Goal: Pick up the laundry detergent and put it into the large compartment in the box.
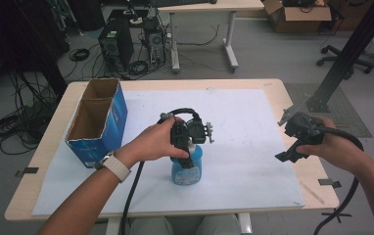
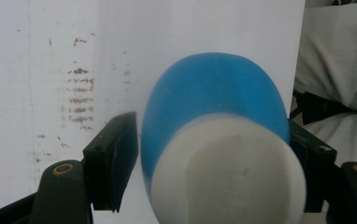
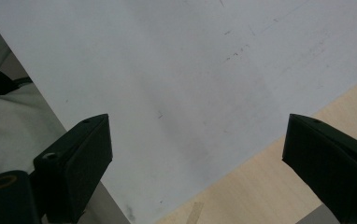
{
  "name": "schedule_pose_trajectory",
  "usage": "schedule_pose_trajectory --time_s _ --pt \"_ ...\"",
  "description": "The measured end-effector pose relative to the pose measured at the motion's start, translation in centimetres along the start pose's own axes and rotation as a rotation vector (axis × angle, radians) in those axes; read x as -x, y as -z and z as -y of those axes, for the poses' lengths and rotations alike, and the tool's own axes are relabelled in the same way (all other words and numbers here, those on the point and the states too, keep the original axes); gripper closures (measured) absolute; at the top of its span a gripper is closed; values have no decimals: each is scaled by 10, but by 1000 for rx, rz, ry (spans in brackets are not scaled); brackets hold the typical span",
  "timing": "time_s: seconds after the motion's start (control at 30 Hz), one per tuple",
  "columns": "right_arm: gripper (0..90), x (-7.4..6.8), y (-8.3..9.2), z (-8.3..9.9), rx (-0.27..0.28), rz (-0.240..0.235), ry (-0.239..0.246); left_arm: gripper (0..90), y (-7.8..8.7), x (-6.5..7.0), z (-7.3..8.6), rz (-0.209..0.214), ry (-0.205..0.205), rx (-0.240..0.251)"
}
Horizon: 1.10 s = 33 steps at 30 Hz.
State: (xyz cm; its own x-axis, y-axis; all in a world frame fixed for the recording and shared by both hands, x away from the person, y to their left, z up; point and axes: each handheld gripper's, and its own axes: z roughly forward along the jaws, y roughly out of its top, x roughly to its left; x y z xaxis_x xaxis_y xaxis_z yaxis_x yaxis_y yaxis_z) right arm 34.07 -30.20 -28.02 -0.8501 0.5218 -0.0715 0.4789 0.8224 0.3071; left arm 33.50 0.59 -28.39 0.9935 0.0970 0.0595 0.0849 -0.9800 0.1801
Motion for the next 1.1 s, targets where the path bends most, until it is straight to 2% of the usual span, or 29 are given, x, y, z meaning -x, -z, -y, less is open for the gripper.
schedule_pose_trajectory --time_s 0.37,0.83,1.1 --pt "85 0 0 0 1 0 1 359 0 0 1 21 2 8" --pt "85 0 1 0 2 -1 1 373 1 1 1 14 7 -1" --pt "85 0 1 1 4 -2 2 374 8 1 1 10 47 -22"
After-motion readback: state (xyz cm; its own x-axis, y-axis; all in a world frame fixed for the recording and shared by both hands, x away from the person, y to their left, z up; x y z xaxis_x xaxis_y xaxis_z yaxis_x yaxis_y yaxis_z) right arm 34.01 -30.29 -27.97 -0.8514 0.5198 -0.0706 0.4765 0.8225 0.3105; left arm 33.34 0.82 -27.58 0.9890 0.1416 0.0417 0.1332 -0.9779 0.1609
